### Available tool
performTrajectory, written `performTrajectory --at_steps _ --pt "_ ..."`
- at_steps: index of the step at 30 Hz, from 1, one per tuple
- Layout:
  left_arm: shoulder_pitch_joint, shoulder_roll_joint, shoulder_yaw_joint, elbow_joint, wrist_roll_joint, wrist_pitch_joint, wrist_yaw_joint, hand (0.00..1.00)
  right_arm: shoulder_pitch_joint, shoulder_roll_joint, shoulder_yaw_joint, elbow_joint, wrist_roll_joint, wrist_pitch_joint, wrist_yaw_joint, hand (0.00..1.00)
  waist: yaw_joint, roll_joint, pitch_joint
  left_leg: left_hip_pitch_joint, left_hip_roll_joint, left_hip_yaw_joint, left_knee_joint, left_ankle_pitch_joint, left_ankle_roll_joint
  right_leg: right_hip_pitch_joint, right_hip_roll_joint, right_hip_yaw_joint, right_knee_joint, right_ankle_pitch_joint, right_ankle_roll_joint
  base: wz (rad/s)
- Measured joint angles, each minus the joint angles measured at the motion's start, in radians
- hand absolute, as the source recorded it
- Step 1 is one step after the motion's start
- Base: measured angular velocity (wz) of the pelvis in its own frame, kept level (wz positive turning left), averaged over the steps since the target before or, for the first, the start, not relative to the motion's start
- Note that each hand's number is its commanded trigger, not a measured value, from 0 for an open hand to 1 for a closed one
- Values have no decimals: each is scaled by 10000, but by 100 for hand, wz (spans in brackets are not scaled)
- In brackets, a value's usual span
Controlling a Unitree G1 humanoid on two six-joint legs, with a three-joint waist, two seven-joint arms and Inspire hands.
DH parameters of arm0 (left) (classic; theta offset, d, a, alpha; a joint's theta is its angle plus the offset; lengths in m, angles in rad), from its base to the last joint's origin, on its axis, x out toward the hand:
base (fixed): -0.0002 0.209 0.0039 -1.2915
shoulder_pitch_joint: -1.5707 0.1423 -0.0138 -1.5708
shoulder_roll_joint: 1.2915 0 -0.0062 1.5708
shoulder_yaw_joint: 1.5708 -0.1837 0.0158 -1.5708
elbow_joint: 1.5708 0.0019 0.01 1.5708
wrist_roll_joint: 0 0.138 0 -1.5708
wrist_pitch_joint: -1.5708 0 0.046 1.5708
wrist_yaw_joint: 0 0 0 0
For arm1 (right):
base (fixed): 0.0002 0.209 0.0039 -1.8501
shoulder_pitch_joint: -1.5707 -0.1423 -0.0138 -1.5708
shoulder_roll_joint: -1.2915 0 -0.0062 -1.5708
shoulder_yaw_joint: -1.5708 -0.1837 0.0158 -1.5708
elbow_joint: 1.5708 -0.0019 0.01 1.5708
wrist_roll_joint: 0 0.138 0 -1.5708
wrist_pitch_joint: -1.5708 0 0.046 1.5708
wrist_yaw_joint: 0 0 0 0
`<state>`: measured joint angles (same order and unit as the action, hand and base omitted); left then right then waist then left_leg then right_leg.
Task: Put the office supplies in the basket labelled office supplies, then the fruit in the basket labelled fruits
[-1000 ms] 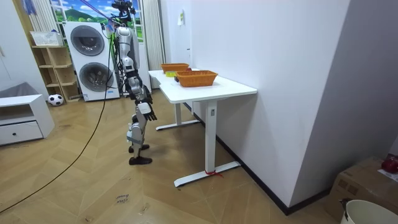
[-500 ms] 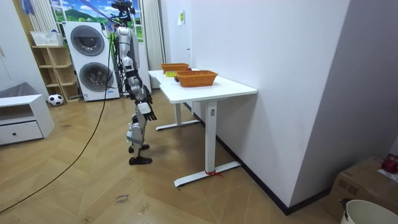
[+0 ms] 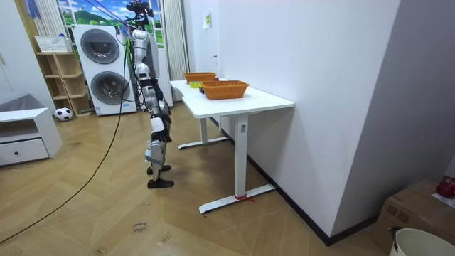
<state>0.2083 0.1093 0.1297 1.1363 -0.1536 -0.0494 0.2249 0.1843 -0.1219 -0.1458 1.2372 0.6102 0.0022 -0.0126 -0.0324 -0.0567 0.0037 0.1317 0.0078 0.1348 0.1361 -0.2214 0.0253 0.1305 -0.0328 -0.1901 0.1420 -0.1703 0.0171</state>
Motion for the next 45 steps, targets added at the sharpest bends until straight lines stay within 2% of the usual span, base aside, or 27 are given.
performTrajectory --at_steps 4,6,7,9,13,14,18,22,28,32,40,43,45 --pt "-3 35 666 0 96 -8 56 0 -40 -90 -1151 -166 180 -18 -500 0 -175 14 -10 36 18 68 24 -1 2 -29 1 47 95 0 -1 -3" --pt "127 79 1020 -163 99 -8 102 0 54 -105 -1940 -779 351 -20 -948 0 -255 23 -2 104 18 151 -3 0 2 -37 6 181 102 0 -1 -13" --pt "157 97 1060 -169 105 -8 117 0 85 -107 -2109 -993 395 -27 -1084 0 -287 -23 16 121 15 164 -12 0 2 -52 6 217 107 0 -1 -11" --pt "253 201 1104 -168 365 -8 244 0 248 -107 -2495 -2016 475 -100 -1658 0 -478 15 -17 156 -5 193 -13 -3 6 -96 -2 242 106 -3 4 -8" --pt "241 271 1246 -170 552 -8 343 0 452 -97 -2911 -3632 468 -229 -2614 0 -589 -17 -34 184 -19 257 -17 -1 8 -136 3 403 104 -4 5 -8" --pt "287 270 1250 -176 551 -8 334 0 448 -101 -3178 -4171 471 -286 -2988 0 -613 -7 -28 172 -25 253 -19 -1 8 -152 5 405 98 -6 8 -5" --pt "549 228 1254 -610 547 -7 327 0 447 -105 -3916 -5860 591 -700 -4462 0 -731 -137 -93 81 -21 258 -55 -1 9 -281 27 496 104 -13 13 -3" --pt "583 234 1279 -586 507 10 284 0 438 -120 -4047 -7214 579 -815 -5468 0 -803 -193 -118 1 -14 277 -74 0 9 -329 38 514 112 -12 12 -3" --pt "697 228 1193 -822 171 423 -174 0 456 -167 -4259 -9176 605 -815 -6642 0 -838 -221 -99 -92 -7 267 -92 -1 10 -467 38 506 179 -11 13 0" --pt "816 242 1021 -969 -128 502 -490 0 437 -421 -4280 -10719 467 -796 -7266 0 -1037 -138 -68 -143 -7 264 -72 -1 10 -533 33 459 286 -12 13 0" --pt "805 236 1025 -937 -118 518 -1083 0 339 -829 -4439 -12567 -349 -815 -8487 0 -1002 -218 -67 -165 6 266 -77 2 12 -646 46 481 356 -12 13 -2" --pt "776 235 1017 -948 -90 519 -1088 0 294 -1130 -4438 -12947 -1010 -817 -8738 0 -979 -341 -47 -166 16 256 -72 1 12 -661 52 464 406 -13 13 0" --pt "760 243 1011 -900 -110 519 -1081 0 121 -1257 -4445 -13235 -1535 -815 -8845 0 -974 -463 1 -168 13 258 -65 1 12 -674 50 467 434 -14 15 0"
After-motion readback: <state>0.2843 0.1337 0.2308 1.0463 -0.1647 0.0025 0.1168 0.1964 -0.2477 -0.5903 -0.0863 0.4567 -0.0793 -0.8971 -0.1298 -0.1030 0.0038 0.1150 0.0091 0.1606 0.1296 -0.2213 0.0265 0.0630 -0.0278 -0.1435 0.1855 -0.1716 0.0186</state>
